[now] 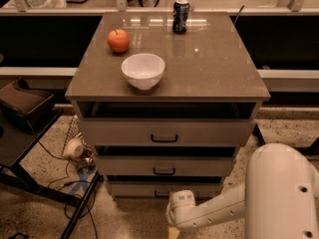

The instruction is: Open bottom drawer

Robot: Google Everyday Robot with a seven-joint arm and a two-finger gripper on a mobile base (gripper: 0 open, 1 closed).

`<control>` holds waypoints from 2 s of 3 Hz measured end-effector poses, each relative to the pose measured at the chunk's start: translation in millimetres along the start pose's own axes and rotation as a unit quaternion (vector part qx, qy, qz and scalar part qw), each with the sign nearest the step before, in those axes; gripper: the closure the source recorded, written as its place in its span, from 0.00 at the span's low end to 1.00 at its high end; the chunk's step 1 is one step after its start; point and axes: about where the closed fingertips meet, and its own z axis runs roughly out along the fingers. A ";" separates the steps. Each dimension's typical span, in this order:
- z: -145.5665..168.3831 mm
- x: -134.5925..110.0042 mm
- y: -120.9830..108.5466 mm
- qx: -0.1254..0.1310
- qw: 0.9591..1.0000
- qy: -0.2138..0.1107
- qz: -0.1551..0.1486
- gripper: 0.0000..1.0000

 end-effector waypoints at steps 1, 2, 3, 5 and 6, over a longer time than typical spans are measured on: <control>42.7 -9.0 3.2 -0.004 1.000 -0.014 -0.002 0.00; 92.6 -21.6 -3.2 -0.010 1.000 -0.017 -0.017 0.00; 120.8 -27.7 -11.5 -0.014 0.999 -0.002 -0.037 0.00; 147.3 -31.4 -13.7 -0.020 0.997 0.021 -0.065 0.41; 148.0 -31.4 -12.6 -0.021 0.997 0.021 -0.065 0.64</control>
Offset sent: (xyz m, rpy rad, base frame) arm 0.0492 0.0568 -0.1203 0.0365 0.0089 0.0730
